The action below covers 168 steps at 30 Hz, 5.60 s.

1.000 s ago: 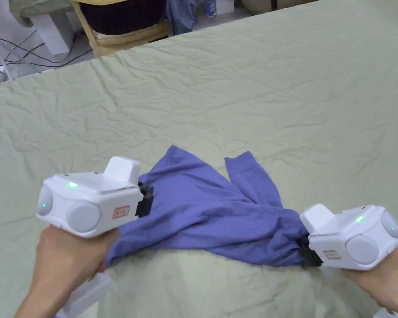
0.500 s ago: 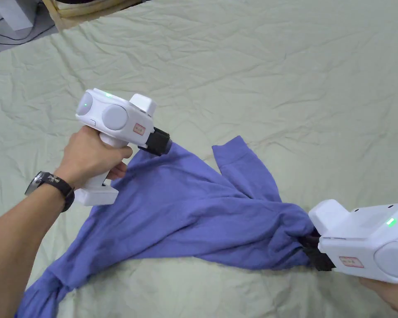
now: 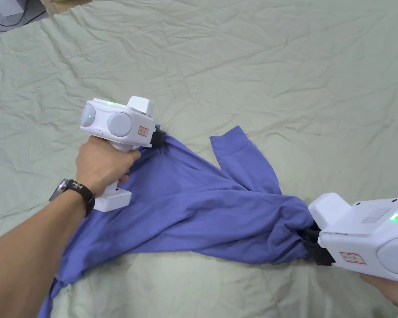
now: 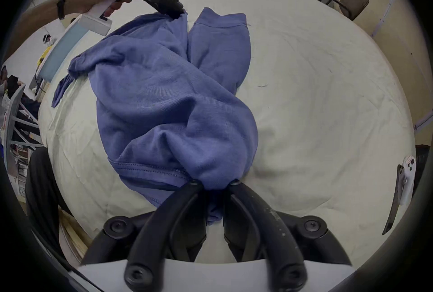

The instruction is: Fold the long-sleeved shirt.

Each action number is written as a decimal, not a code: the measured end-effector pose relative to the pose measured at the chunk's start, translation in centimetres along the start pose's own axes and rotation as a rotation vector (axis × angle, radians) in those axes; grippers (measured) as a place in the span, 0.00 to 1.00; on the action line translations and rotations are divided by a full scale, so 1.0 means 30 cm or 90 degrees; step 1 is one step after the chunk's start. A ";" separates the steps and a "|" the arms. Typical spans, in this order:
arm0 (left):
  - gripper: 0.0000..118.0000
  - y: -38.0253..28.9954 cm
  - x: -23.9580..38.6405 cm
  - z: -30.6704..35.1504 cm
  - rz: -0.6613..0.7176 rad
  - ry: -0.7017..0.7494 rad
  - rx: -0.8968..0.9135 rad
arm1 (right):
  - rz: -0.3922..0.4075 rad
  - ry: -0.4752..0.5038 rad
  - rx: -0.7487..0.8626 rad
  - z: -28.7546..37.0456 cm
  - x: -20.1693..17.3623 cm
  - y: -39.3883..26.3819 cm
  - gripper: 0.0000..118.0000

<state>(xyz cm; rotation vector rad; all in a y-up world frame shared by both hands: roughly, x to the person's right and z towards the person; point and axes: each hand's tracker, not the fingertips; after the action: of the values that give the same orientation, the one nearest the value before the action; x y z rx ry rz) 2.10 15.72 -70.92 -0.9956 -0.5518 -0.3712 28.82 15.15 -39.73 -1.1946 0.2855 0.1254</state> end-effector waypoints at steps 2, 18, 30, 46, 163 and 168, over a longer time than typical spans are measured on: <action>0.03 -0.030 0.002 0.015 0.026 -0.009 -0.008 | 0.002 -0.007 0.002 0.006 -0.008 0.002 0.11; 0.03 -0.294 -0.132 1.022 0.157 0.042 0.297 | 0.043 -0.074 0.247 0.571 -0.148 0.171 0.11; 0.03 -0.323 -0.296 1.824 0.171 0.154 0.515 | 0.162 -0.175 0.420 1.155 -0.372 0.457 0.11; 0.03 -0.172 -0.361 2.376 0.177 0.234 0.657 | 0.165 -0.226 0.593 1.798 -0.456 0.720 0.11; 0.03 -1.159 -0.072 1.134 0.348 0.068 0.202 | -0.042 -0.055 0.199 0.482 -0.260 -0.069 0.11; 0.03 -1.317 -0.052 1.090 0.373 0.062 0.169 | -0.021 -0.049 0.156 0.430 -0.295 -0.183 0.11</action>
<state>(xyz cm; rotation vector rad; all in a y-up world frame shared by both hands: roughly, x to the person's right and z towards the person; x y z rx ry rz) -28.86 24.34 -30.91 -0.8314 -0.1951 0.1735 23.66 25.61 -27.93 -0.9489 0.2073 0.1040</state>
